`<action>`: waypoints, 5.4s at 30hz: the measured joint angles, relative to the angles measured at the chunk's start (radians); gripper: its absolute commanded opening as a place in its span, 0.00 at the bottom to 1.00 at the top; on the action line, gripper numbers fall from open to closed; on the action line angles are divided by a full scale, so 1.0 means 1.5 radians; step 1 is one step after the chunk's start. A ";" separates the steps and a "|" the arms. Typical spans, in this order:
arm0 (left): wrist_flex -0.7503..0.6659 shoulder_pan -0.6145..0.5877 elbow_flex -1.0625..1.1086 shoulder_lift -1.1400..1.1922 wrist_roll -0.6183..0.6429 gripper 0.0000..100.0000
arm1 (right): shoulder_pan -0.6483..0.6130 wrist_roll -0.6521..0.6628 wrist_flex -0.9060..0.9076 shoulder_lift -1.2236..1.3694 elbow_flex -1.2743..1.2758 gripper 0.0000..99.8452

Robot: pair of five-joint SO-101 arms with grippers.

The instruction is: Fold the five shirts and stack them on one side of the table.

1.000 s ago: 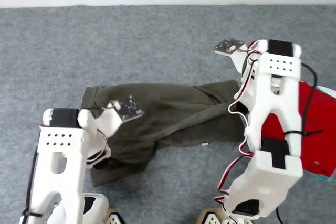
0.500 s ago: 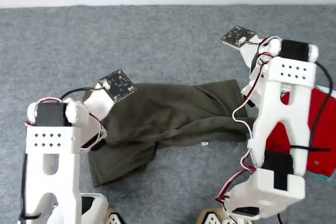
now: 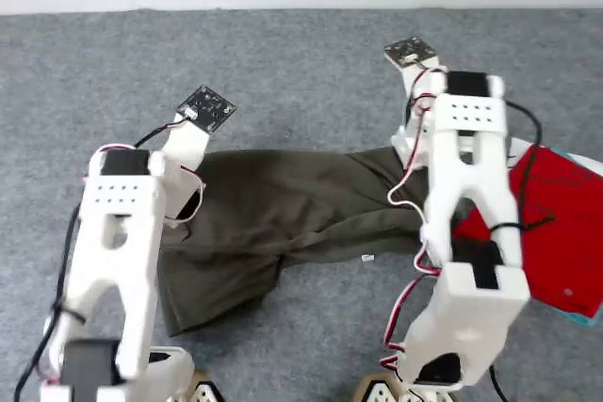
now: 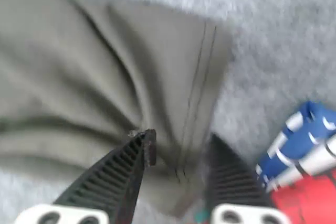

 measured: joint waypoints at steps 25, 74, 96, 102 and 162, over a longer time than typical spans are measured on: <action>-0.052 -0.084 -0.052 0.286 -0.016 0.01 | 0.087 -0.056 -0.205 0.178 0.000 0.01; 0.062 -0.122 0.326 -0.074 -0.264 0.02 | 0.035 -0.055 0.074 0.068 0.149 0.01; 0.259 -0.348 0.198 -0.512 -0.268 0.01 | -0.299 -0.070 0.039 0.037 0.092 0.01; 0.259 -0.472 0.198 -0.537 -0.268 0.01 | -0.345 -0.133 -0.013 0.117 0.092 0.01; 0.226 -0.732 0.241 -0.541 -0.268 0.01 | -0.166 0.017 0.190 0.213 -0.205 0.01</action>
